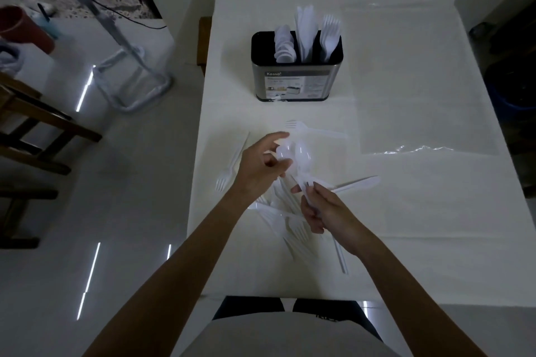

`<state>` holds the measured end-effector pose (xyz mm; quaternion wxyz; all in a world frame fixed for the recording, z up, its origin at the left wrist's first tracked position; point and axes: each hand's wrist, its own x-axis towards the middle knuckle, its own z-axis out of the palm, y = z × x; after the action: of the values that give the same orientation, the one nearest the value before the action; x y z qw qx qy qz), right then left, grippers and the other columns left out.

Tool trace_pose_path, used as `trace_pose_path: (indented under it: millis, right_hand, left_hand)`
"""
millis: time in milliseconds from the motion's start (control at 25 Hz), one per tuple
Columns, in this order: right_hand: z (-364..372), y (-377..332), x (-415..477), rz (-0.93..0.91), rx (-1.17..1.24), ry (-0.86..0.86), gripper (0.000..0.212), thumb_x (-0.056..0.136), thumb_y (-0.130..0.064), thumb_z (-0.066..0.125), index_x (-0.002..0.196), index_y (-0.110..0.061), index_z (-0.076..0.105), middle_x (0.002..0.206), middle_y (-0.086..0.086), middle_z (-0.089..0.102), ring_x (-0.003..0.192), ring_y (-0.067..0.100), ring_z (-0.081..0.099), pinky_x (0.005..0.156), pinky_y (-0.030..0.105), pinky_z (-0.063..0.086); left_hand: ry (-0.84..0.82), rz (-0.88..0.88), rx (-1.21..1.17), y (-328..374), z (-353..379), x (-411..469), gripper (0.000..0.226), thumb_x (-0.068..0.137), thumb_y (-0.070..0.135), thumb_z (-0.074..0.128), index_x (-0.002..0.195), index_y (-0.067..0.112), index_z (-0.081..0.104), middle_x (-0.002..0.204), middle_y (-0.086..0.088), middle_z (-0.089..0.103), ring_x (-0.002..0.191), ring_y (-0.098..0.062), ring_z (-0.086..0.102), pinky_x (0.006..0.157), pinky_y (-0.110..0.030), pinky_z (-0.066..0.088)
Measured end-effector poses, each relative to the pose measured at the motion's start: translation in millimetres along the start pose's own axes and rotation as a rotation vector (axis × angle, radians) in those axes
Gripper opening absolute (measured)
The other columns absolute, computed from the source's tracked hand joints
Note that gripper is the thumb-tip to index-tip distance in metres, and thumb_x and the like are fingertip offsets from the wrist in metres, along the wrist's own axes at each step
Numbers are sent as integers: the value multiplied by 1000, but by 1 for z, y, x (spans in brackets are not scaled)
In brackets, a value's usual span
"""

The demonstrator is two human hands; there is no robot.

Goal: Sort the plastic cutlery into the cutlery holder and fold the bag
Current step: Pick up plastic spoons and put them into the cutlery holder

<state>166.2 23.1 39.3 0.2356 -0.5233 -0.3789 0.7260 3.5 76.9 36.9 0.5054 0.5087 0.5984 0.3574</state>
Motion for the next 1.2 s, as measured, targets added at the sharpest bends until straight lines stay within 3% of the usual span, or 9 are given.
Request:
trace_pose_path:
  millis: [120, 240, 320, 440, 600, 800, 1000, 1120, 1200]
  right_hand:
    - [4, 0, 0, 25, -141, -20, 38, 102, -37, 30, 103, -8, 53, 57, -5, 30, 43, 8, 26, 43, 22, 21]
    - [12, 8, -3, 51, -276, -38, 37, 101, -38, 31, 92, -10, 54, 55, -5, 33, 43, 8, 26, 41, 20, 21]
    - [17, 18, -8, 54, -311, -54, 38, 101, -37, 32, 93, -9, 56, 54, -5, 37, 41, 9, 31, 39, 21, 27]
    - [25, 29, -19, 61, -344, -86, 31, 102, -31, 33, 104, -11, 56, 58, -4, 48, 44, 10, 44, 43, 22, 41]
    - [31, 37, -18, 158, -287, -82, 26, 103, -23, 31, 103, -9, 54, 63, -2, 44, 44, 7, 36, 40, 17, 30]
    - [20, 47, -2, 154, -293, 223, 24, 100, -25, 37, 86, -18, 56, 59, -7, 39, 46, 6, 32, 40, 17, 24]
    - [-2, 48, 10, 23, -466, 485, 27, 94, -25, 47, 84, -2, 57, 64, 0, 48, 59, 16, 44, 57, 31, 38]
    - [-7, 46, 17, -4, -621, 517, 18, 91, -22, 52, 85, -7, 60, 77, 4, 60, 72, 22, 55, 68, 30, 39]
    - [-8, 45, 24, -6, -689, 505, 18, 90, -22, 54, 98, -10, 65, 92, 5, 67, 86, 23, 62, 73, 27, 40]
  left_hand:
    - [-102, -32, 19, -2, -10, -7, 52, 85, 7, 66, 127, 33, 50, 97, -2, 54, 57, -12, 59, 54, -21, 53]
    - [-200, -56, 43, -12, -14, -22, 25, 92, 20, 58, 116, 26, 56, 93, 4, 58, 59, -15, 59, 53, -22, 51]
    - [-152, -50, 24, -24, -10, -33, 13, 91, 26, 58, 102, 19, 56, 81, 4, 58, 58, -17, 56, 49, -21, 48]
    - [-39, -80, -40, -46, -1, -48, 18, 87, 21, 65, 87, 7, 54, 69, 2, 55, 53, -14, 50, 45, -21, 44]
    - [-65, -151, -49, -52, 2, -58, 22, 87, 18, 65, 89, -2, 55, 73, -2, 56, 49, -4, 51, 42, -15, 42]
    - [160, -93, 66, -65, -22, -33, 9, 92, 14, 57, 96, 8, 61, 91, -5, 62, 59, -12, 58, 51, -14, 44]
    - [188, -131, 259, -76, -32, 28, 23, 85, 17, 64, 103, 3, 63, 91, -12, 65, 71, -26, 62, 77, -41, 55]
    - [102, -147, 441, -74, -24, 53, 28, 83, 23, 64, 105, 5, 66, 103, -14, 68, 94, -28, 64, 83, -27, 49]
    - [72, -104, 570, -73, -18, 58, 22, 85, 24, 60, 96, 6, 68, 100, -12, 70, 96, -26, 63, 75, -21, 42]
